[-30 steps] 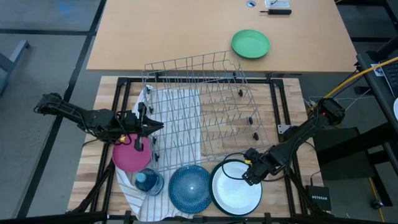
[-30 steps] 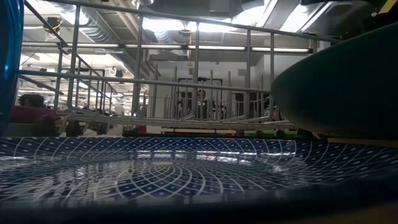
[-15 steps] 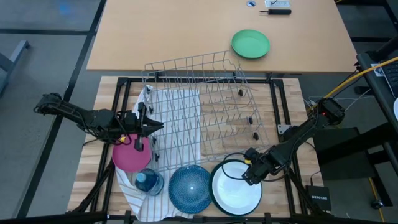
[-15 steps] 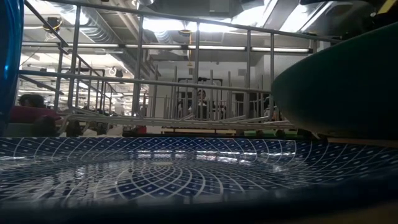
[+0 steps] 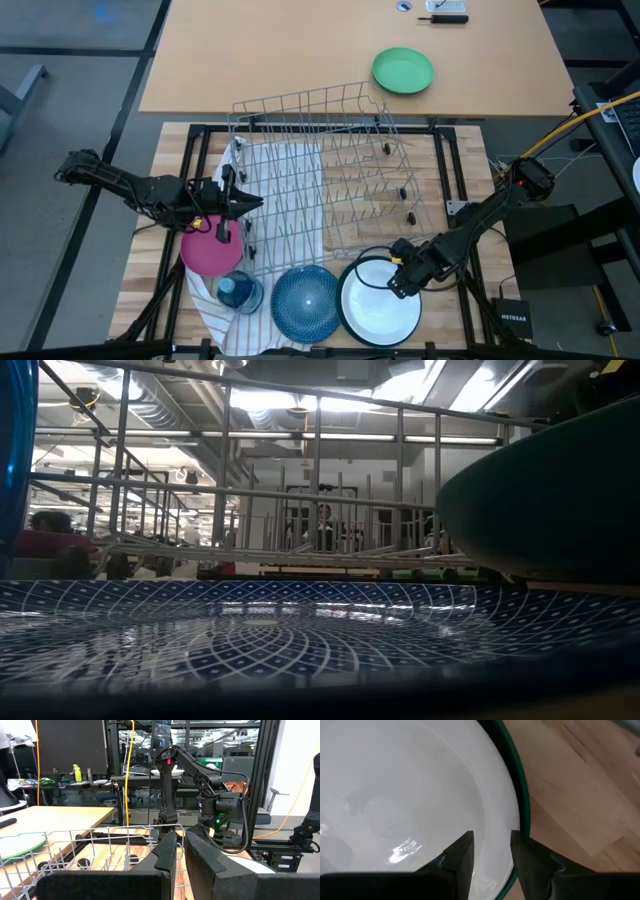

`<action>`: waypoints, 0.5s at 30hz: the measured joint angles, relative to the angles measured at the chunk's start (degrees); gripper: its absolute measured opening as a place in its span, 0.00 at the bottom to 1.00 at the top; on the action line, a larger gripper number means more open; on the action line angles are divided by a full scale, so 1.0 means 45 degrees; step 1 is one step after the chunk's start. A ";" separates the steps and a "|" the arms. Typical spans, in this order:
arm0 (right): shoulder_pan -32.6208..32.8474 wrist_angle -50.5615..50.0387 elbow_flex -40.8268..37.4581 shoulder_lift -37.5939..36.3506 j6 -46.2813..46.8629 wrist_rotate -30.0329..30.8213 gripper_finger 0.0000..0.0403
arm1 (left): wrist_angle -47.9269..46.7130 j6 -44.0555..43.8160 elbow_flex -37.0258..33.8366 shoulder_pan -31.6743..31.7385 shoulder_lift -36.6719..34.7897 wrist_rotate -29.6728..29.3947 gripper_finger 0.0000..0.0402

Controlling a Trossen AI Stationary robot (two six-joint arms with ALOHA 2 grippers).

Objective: Sort dishes
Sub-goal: Put the white plate into the dish rack

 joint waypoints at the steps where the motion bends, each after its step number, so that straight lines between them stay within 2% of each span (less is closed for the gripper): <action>1: 0.0000 -0.0010 0.0000 0.0000 -0.0004 0.0026 0.33 | 0.0000 -0.0003 0.0002 0.0000 0.0000 -0.0005 0.07; 15: 0.0000 -0.0213 0.0000 0.0009 -0.0008 0.0053 0.33 | -0.0003 -0.0003 -0.0002 0.0000 0.0000 0.0000 0.07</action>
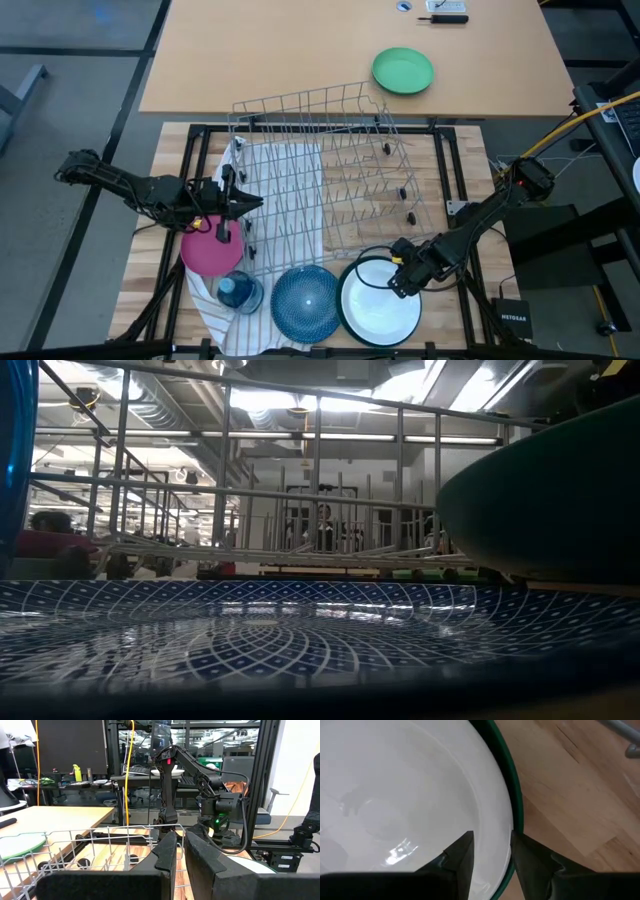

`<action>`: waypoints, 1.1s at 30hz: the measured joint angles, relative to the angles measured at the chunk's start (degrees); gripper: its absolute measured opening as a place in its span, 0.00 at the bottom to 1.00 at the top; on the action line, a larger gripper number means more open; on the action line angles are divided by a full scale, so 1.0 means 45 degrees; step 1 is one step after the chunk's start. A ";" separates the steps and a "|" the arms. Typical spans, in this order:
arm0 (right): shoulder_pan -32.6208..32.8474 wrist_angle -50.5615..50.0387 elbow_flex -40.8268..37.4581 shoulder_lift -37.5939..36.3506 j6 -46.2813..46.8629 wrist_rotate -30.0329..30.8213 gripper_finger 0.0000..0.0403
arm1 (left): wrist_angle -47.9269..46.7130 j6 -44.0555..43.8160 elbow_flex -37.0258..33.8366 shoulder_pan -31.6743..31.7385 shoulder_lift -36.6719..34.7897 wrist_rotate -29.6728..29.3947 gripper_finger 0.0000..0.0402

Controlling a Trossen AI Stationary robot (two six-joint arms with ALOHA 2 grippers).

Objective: Sort dishes
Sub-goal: Put the white plate into the dish rack

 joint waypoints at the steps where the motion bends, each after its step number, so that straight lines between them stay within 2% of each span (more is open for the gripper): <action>1: 0.0000 -0.0003 0.0000 0.0001 0.0000 0.0000 0.33 | 0.0003 0.0000 0.0000 0.0000 0.0000 -0.0002 0.07; 10: 0.0000 0.0080 0.0000 0.0682 -0.0321 -0.0210 0.33 | 0.0002 0.0000 0.0000 -0.0010 0.0001 -0.0001 0.07; 23: 0.0000 0.0340 0.0000 0.0691 -0.0342 -0.0238 0.33 | -0.0002 0.0000 0.0000 -0.0010 0.0002 0.0001 0.07; 27: 0.0000 0.0488 0.0000 0.0831 -0.0349 -0.0331 0.33 | 0.0002 0.0000 0.0000 -0.0010 0.0005 0.0498 0.07; 33: -0.0014 0.0554 0.0005 0.1601 -0.0359 -0.1181 0.33 | 0.0008 0.0005 0.0000 -0.0015 0.0001 0.1075 0.07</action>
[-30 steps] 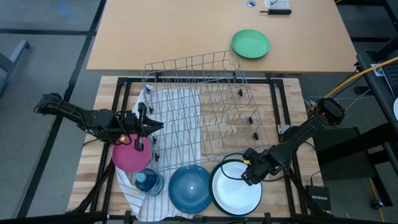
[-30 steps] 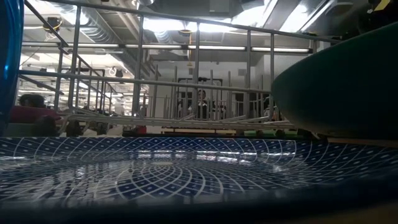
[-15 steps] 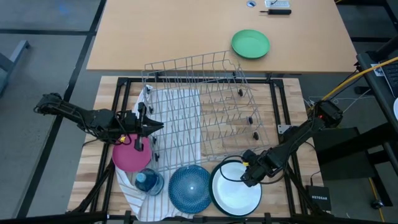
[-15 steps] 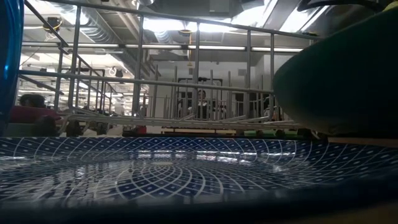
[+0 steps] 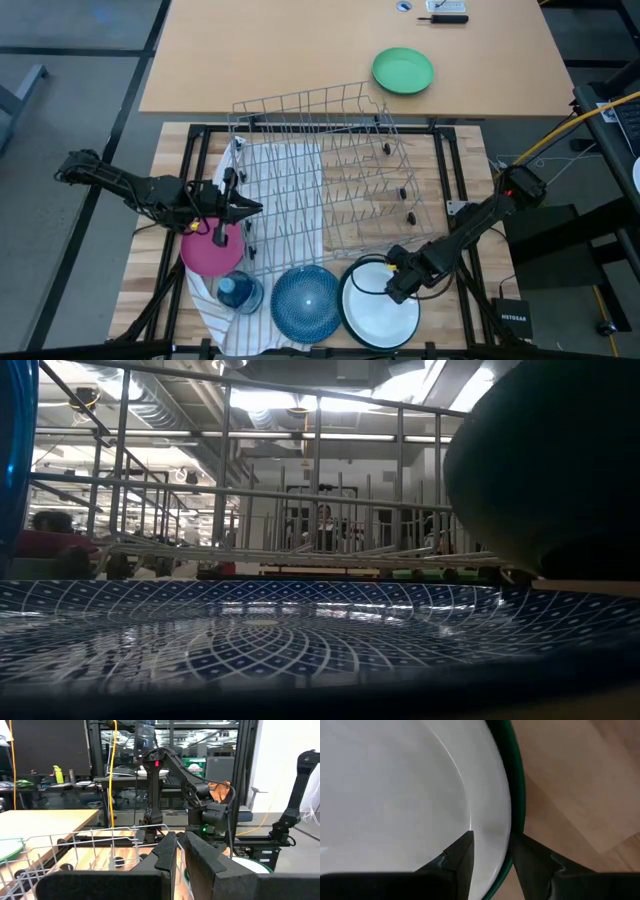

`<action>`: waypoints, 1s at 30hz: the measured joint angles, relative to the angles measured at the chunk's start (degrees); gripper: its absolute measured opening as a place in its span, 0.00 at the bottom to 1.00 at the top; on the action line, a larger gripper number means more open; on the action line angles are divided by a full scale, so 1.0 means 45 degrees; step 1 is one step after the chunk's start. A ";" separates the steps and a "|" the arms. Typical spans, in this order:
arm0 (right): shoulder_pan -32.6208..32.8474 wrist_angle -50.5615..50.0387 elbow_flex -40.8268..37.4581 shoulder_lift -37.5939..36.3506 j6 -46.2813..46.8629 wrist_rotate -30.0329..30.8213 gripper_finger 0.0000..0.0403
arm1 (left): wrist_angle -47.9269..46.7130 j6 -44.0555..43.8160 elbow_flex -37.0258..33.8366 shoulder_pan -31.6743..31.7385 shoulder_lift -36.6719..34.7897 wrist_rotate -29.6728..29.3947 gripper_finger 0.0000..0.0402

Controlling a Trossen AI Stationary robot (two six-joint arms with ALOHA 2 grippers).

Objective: Sort dishes
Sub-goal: Put the white plate into the dish rack

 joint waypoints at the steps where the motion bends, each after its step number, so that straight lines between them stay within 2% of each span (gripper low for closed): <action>1: 0.0000 -0.0009 0.0000 0.0119 0.0004 -0.0079 0.33 | 0.0000 0.0000 0.0000 0.0000 0.0003 0.0009 0.07; 22: -0.0001 0.0586 -0.0003 0.0440 -0.0011 -0.0227 0.32 | 0.0088 0.0000 -0.0005 0.0000 0.0004 0.0013 0.07; 26: -0.0001 0.0569 -0.0005 0.0440 -0.0011 -0.0222 0.27 | 0.1575 0.0148 -0.0010 0.0000 0.0377 0.0176 0.07; 30: -0.0001 0.0576 -0.0010 0.0440 -0.0015 -0.0222 0.21 | 0.4200 0.1190 -0.0010 0.0000 0.1307 0.1247 0.07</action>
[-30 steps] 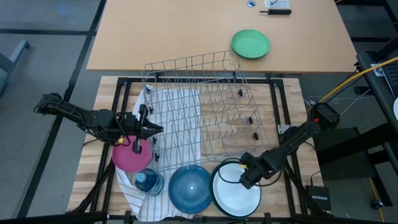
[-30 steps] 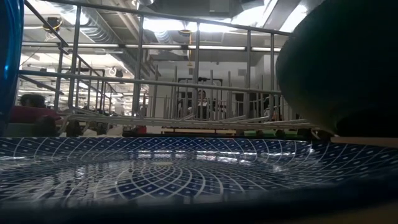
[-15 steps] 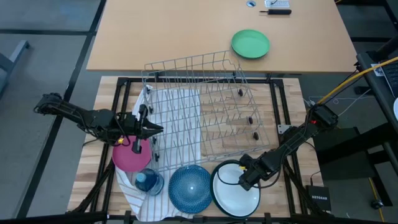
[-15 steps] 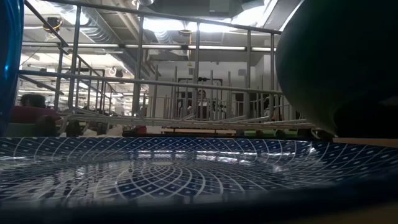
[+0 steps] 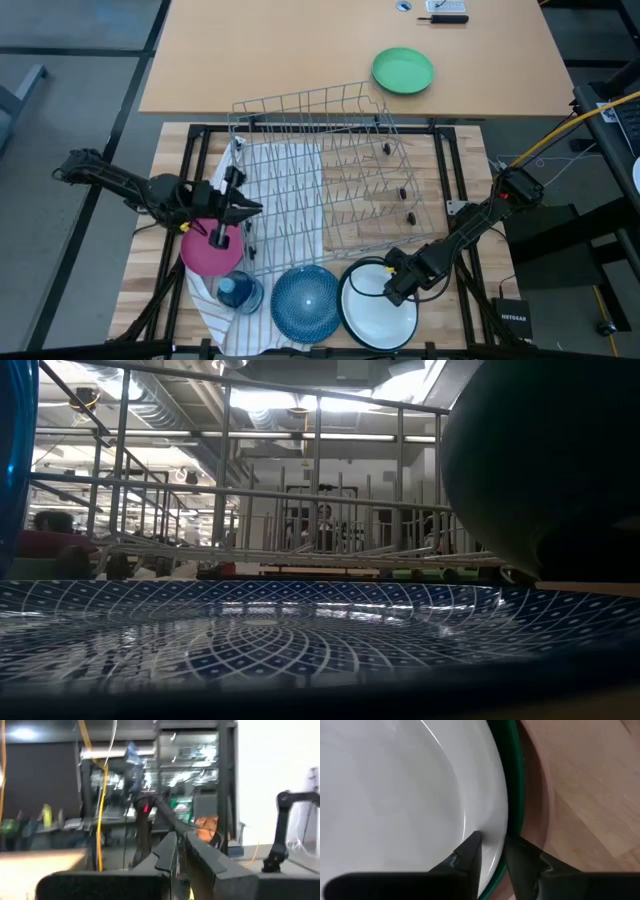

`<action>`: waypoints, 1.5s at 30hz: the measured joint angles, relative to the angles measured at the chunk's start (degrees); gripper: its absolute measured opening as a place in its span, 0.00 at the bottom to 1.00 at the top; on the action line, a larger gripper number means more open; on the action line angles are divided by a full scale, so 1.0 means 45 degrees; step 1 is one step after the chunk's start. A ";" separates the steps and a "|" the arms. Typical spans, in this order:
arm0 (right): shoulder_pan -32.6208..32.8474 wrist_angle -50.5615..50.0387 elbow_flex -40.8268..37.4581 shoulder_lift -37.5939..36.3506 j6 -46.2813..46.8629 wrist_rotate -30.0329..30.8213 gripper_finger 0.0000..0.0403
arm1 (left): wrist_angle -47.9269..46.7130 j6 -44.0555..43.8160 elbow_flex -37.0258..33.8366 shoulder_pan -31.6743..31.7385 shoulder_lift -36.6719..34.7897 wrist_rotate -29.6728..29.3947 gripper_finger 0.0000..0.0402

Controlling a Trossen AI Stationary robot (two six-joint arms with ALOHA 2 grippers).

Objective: Sort dishes
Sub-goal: Put the white plate into the dish rack

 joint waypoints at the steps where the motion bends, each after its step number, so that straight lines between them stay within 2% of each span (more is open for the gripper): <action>1: 0.0000 0.0002 0.0000 0.0000 0.0000 0.0001 0.19 | 0.0709 0.0214 0.0000 -0.0005 0.0335 0.0337 0.07; 5: 0.0000 0.0007 0.0000 0.0000 0.0000 0.0004 0.14 | 0.2271 0.0653 0.0304 -0.0015 0.1844 0.1287 0.07; 9: 0.0000 0.0028 0.0000 0.0000 -0.0002 0.0003 0.09 | 0.2101 0.0855 0.1328 -0.0135 0.3374 0.1442 0.07; 15: 0.0000 0.0032 0.0000 0.0005 -0.0005 0.0090 0.01 | 0.2061 0.2248 0.2584 -0.0340 0.4972 0.1505 0.07; 19: 0.0000 0.0030 0.0000 0.0005 -0.0005 0.0123 0.02 | 0.2080 0.2229 0.2798 -0.0413 0.5525 0.1526 0.07; 26: 0.0000 0.0025 0.0000 0.0005 -0.0005 0.0174 0.02 | 0.1798 0.1756 0.2840 -0.0809 0.6793 0.2537 0.07; 36: 0.0000 0.0027 0.0000 0.0005 -0.0005 0.0199 0.02 | 0.1782 0.2896 0.4799 -0.1343 0.7872 0.2569 0.07; 39: 0.0000 0.0025 0.0000 0.0005 -0.0005 0.0204 0.02 | 0.0545 0.2404 0.5600 -0.1180 0.7872 0.2569 0.07; 45: 0.0000 0.0022 0.0000 0.0005 -0.0005 0.0200 0.02 | -0.5021 0.1982 0.8207 -0.0892 0.8132 0.2529 0.07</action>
